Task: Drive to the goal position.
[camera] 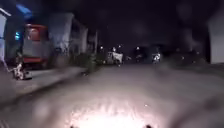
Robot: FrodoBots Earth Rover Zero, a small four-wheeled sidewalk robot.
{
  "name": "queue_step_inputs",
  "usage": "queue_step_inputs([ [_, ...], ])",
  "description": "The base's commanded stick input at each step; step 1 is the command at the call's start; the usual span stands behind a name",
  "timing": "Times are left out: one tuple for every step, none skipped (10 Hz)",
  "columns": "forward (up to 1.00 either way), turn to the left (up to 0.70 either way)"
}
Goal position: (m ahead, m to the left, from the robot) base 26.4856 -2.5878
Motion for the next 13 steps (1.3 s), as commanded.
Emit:
queue_step_inputs([
  [0.70,0.00],
  [0.70,0.00],
  [0.70,-0.05],
  [0.70,-0.11],
  [0.70,-0.16],
  [0.70,-0.21],
  [0.70,-0.27],
  [0.70,-0.28],
  [0.70,-0.16],
  [0.70,-0.04],
  [0.70,0.00],
  [0.70,0.00],
  [0.70,0.00],
])
